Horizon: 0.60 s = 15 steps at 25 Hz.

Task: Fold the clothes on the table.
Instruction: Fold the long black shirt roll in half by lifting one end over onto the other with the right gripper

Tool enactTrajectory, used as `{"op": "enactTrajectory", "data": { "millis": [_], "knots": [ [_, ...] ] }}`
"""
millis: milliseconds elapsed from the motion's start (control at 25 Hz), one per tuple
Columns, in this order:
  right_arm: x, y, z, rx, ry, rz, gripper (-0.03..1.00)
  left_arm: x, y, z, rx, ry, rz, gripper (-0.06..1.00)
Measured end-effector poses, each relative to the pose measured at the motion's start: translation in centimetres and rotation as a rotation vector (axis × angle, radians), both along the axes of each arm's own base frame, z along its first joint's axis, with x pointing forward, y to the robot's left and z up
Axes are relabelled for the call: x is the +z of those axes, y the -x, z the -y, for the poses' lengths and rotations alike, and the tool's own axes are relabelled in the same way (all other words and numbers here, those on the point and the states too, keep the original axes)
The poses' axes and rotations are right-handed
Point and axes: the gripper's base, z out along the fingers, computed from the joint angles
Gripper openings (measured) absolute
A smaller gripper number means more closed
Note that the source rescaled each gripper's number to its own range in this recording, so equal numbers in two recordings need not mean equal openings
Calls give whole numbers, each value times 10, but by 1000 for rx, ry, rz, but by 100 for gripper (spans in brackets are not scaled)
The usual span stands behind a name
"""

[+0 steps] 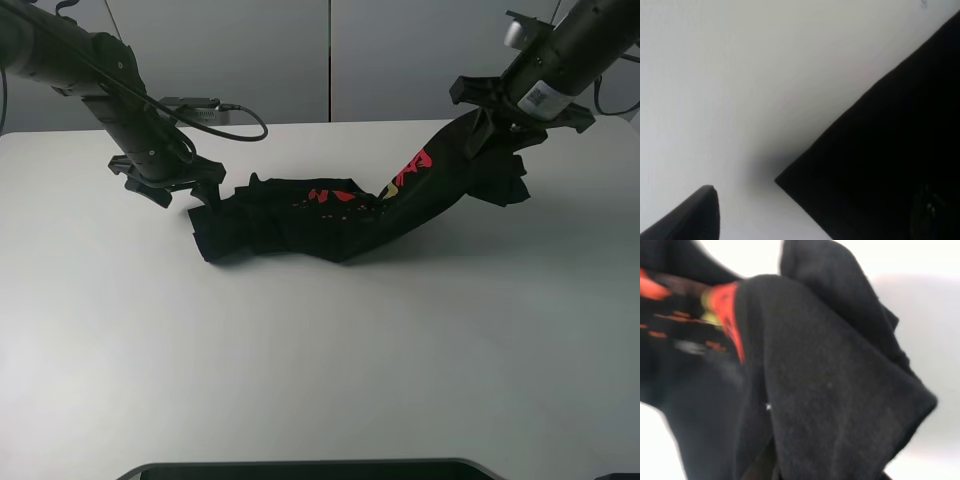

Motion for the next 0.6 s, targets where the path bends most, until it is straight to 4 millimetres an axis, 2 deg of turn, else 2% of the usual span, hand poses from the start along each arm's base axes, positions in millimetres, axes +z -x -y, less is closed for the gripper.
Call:
{"op": "enactTrajectory", "data": {
  "millis": [400,480,600],
  "knots": [
    [12,6,-72,84,-223,84,20,0,2,0,-15,-7,-15,99],
    [8,6,-87,82,-265,83,20,0,2,0,-14,-6,-16,99],
    [-11,4,-109,86,-309,58,20,0,2,-1,-15,-8,-22,99]
  ]
}}
